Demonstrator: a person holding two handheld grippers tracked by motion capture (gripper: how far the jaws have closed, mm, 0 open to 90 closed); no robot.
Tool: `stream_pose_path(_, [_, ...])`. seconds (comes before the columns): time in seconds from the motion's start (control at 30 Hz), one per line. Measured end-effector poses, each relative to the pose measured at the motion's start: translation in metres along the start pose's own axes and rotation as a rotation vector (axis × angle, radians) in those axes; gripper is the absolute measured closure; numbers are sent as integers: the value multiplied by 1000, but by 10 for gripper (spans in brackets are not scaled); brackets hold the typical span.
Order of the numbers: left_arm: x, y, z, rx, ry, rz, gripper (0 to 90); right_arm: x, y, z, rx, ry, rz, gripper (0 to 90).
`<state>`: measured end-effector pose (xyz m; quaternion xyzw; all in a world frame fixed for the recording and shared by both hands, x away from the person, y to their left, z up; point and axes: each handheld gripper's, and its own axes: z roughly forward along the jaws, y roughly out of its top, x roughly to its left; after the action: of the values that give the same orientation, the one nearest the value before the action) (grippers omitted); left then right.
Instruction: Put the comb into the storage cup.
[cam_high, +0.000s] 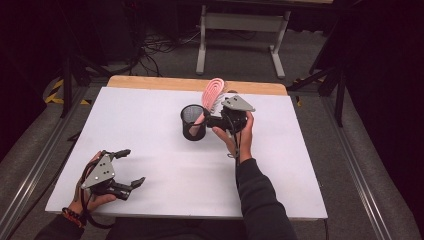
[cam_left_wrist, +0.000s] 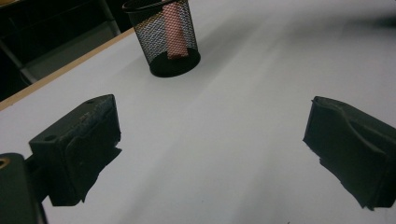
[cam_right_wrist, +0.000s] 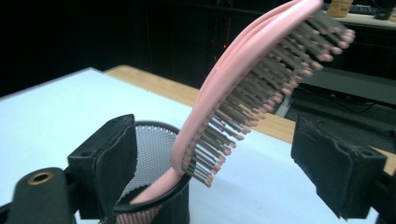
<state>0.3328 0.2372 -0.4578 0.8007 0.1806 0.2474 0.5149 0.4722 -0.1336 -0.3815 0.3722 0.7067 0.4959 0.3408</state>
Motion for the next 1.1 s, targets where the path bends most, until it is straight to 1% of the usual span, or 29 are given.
stream_pose_path(0.03, [0, 0, 0, 2, 0, 1, 44, 0, 0, -1, -6, 11, 6, 122])
stream_pose_path(0.1, [0, 0, 1, 0, -1, -2, 44, 1, 1, -1, -13, 11, 5, 115])
stream_pose_path(0.17, [0, 0, 1, 4, -1, -2, 44, 2, 3, -3, -19, 8, -8, 92])
stream_pose_path(0.33, [0, 0, 1, 3, 0, -2, 44, 2, 5, -7, -39, 5, -12, 69])
stream_pose_path(0.4, [0, 0, 1, 1, 1, -2, 44, 2, 6, -9, -50, 11, -8, 65])
stream_pose_path(0.43, [0, 0, 1, 2, 2, -2, 44, 3, 6, -10, -49, 15, -21, 59])
stream_pose_path(0.47, [0, 0, 1, 2, 3, -2, 44, 3, 7, -11, -49, 8, -31, 59])
stream_pose_path(0.57, [0, 0, 1, 1, 1, 0, 44, 5, 8, -14, -56, 20, -40, 56])
stream_pose_path(0.67, [0, 0, 1, 2, 0, 1, 44, 9, 9, -17, -58, 19, -61, 57])
stream_pose_path(0.77, [0, 0, 0, 2, 2, 0, 44, 14, 10, -21, -69, 26, -90, 57])
stream_pose_path(0.87, [0, 0, 0, 2, 2, 1, 44, 18, 11, -25, -80, 25, -109, 57])
stream_pose_path(0.97, [-1, 0, 0, 5, 4, 3, 44, 20, 11, -28, -91, 36, -108, 57])
stream_pose_path(1.1, [0, 0, 0, 1, 5, 2, 44, 24, 9, -33, -129, 52, -103, 61])
